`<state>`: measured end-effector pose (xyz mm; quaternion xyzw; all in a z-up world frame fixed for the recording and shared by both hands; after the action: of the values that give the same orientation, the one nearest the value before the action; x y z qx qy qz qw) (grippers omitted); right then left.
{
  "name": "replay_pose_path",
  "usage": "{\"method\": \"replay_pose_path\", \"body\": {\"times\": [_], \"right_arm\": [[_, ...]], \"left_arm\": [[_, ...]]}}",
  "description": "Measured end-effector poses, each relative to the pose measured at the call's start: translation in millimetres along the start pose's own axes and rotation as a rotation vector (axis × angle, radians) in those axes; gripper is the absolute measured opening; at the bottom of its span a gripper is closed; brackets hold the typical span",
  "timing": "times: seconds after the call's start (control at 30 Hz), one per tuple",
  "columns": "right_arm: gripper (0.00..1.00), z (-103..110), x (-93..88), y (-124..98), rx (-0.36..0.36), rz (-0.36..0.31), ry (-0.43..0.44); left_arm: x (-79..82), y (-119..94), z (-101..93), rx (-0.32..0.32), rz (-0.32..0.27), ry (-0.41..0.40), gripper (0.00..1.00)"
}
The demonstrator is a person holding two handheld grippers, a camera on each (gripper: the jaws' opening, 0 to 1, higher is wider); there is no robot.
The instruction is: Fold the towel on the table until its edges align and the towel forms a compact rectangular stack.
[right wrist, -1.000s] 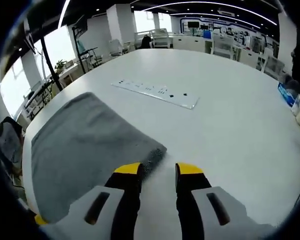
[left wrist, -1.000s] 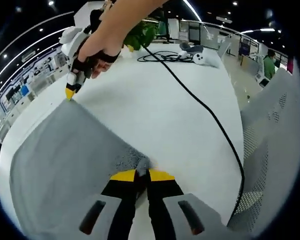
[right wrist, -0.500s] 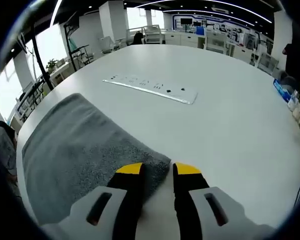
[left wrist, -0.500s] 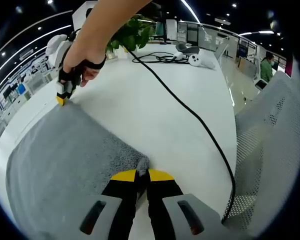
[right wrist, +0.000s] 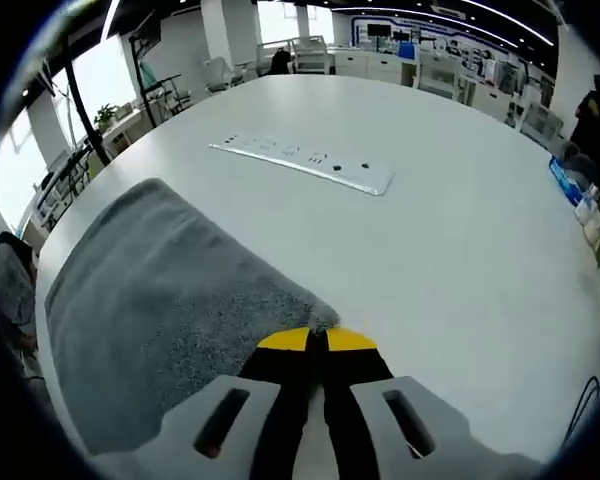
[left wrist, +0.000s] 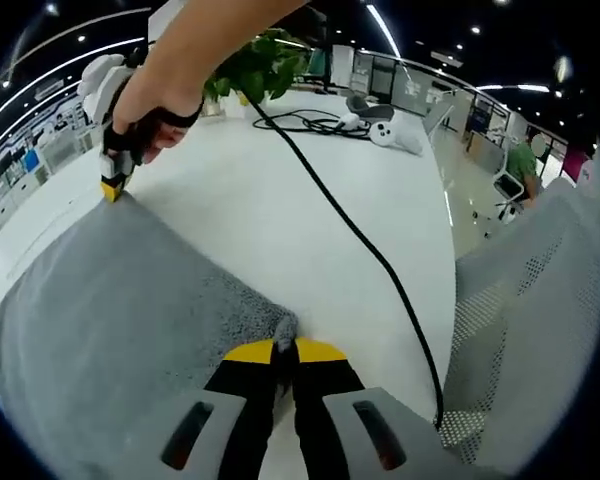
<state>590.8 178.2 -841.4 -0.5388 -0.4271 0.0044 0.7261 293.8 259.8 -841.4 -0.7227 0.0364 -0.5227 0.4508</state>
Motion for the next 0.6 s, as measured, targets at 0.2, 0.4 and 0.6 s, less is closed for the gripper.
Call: {"method": "replay_pose_path", "body": {"times": [0.2,0.4,0.6], "right_arm": [[0.0,-14.3,4.3,-21.4,-0.028,-0.011,-0.033],[0.0,-17.3,13.5,-31.1,-0.034,-0.017,-0.064],[0.0,-18.1,23.0,-42.4,-0.044,-0.029,-0.065]], "left_arm": [[28.1,-3.4,-4.7,-0.015,-0.101,-0.06,0.04],[40.4,-13.2,-3.3,-0.004,-0.159,-0.105,0.04],[51.3,-24.9,-1.9,0.009,-0.204,-0.145,0.04]]}}
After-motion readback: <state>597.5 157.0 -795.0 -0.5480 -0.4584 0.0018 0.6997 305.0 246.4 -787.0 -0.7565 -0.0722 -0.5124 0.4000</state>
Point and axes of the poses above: the point that each gripper's makers call its tool centre point, and the gripper's own axes: y roughly forward along the fingers, z roughly to its left, x roughly out of its top, the point moved 9 cm from there along -y, roughly backward along the fingers, and after that the axes turned 2 degrees about x, right-handed, at the moved point
